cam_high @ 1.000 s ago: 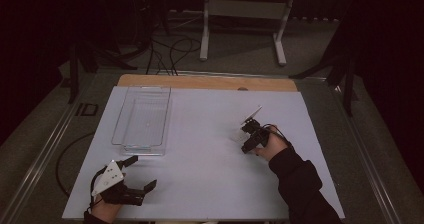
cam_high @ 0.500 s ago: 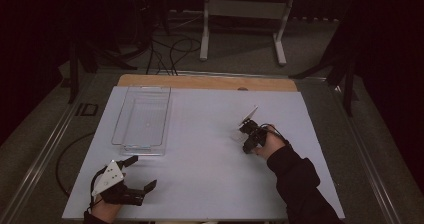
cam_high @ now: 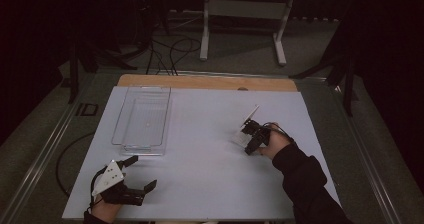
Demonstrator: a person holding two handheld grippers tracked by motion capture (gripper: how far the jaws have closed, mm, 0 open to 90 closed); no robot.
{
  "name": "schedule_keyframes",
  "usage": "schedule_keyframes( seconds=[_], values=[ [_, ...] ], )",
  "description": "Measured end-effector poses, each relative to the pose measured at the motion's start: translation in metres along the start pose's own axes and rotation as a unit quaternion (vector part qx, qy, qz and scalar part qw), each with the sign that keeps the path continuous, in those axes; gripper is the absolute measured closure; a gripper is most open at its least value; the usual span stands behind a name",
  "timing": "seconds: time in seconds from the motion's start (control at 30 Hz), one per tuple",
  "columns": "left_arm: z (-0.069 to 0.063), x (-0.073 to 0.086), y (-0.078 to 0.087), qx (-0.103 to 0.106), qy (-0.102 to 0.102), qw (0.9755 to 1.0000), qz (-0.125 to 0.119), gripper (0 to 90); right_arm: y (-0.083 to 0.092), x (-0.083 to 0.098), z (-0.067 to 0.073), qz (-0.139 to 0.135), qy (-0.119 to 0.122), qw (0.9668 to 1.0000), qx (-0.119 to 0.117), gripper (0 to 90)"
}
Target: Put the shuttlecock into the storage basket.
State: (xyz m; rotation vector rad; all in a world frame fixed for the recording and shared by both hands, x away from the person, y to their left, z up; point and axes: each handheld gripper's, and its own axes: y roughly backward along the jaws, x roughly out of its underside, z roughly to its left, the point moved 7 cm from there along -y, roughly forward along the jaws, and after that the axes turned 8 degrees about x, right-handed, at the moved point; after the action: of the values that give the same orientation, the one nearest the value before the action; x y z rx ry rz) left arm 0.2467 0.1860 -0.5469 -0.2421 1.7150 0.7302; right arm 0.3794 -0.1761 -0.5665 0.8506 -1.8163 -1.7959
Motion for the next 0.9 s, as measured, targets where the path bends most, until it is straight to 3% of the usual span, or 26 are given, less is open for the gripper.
schedule_keyframes(
  seconds=[0.23,0.47,0.6,0.67,0.7,0.77,0.9],
  values=[
    [0.0,0.0,0.0,0.0,0.0,1.0,0.0,0.0,0.005,0.003,0.005,-0.027,0.054,0.998,-0.015,66.4],
    [0.0,0.0,0.0,0.0,0.0,1.0,0.001,0.0,0.008,0.01,0.012,-0.027,0.107,0.9934,-0.031,66.3],
    [0.0,0.0,0.0,0.0,0.0,1.0,0.001,0.0,0.007,0.016,0.02,-0.036,0.159,0.9854,-0.05,66.3],
    [0.0,0.0,0.0,0.0,0.001,1.0,0.001,0.0,0.008,0.021,0.027,-0.043,0.192,0.978,-0.07,66.3],
    [0.0,0.0,0.0,0.0,0.0,1.0,0.001,0.0,0.008,0.022,0.029,-0.046,0.214,0.9731,-0.074,66.3],
    [0.0,0.0,-0.001,0.0,0.001,1.0,0.001,0.0,0.008,0.025,0.033,-0.046,0.239,0.9675,-0.069,66.3],
    [0.0,0.0,0.0,0.0,0.001,1.0,0.002,0.0,0.006,0.028,0.035,-0.033,0.257,0.9635,-0.068,66.3]
  ],
)
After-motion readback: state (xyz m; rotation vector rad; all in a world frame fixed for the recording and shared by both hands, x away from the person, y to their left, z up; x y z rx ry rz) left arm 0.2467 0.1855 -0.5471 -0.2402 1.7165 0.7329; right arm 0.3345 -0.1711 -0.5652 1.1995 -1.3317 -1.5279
